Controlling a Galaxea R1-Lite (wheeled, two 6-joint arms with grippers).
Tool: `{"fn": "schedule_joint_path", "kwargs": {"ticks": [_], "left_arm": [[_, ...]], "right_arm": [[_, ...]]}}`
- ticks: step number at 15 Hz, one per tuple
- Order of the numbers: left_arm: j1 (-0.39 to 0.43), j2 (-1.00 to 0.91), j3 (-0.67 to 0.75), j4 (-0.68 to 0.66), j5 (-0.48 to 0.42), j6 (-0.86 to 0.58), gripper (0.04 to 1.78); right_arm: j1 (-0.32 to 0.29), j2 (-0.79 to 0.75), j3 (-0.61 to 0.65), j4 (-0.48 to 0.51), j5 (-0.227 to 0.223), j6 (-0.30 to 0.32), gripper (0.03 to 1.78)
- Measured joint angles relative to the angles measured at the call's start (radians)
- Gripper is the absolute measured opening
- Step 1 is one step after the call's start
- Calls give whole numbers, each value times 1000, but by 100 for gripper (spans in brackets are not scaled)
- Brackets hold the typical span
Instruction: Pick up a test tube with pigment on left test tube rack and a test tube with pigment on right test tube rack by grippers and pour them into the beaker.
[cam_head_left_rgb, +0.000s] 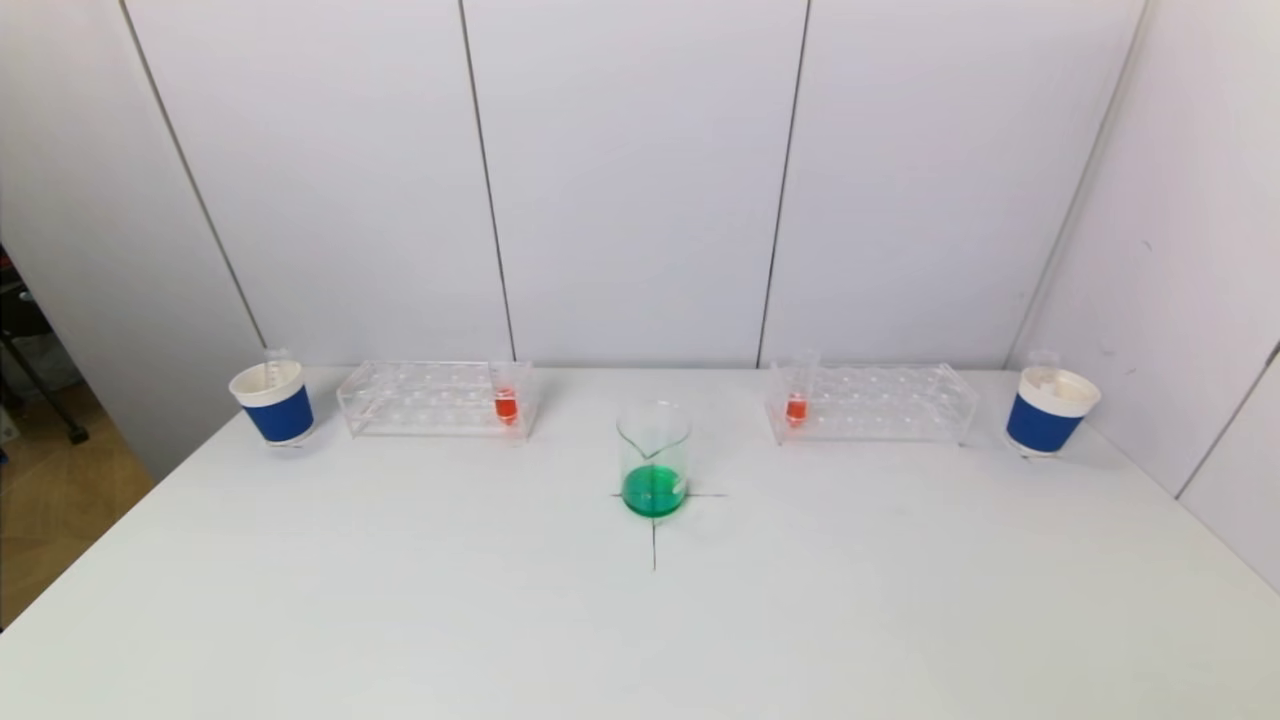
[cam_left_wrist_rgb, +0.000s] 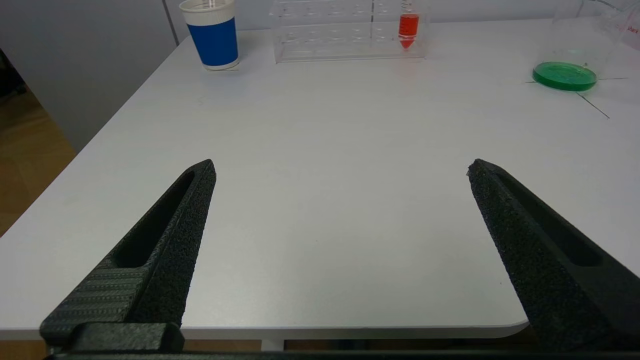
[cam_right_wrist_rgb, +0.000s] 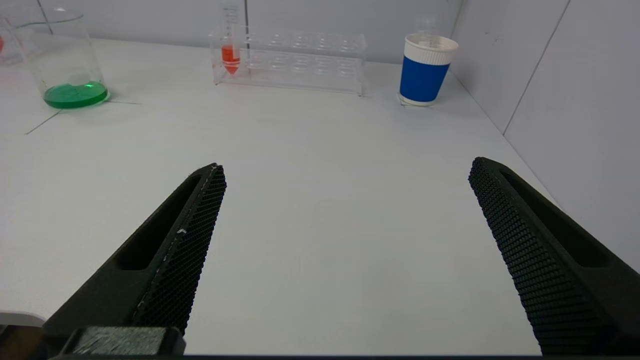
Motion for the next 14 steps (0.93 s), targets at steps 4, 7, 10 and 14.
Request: {"fn": "schedule_joint_path", "kwargs": {"ticks": [4,7,10,14], "left_arm": [[0,0,1,0,0,0,176],[0,0,1,0,0,0,176],[0,1,1,0,0,0,176],[0,1,1,0,0,0,176]], "right_arm": [[0,0,0,0,0,1,177],[0,0,0,1,0,-1,177],[0,0,0,1,1,-2,177],[0,0,0,1,0,-2,177]]}}
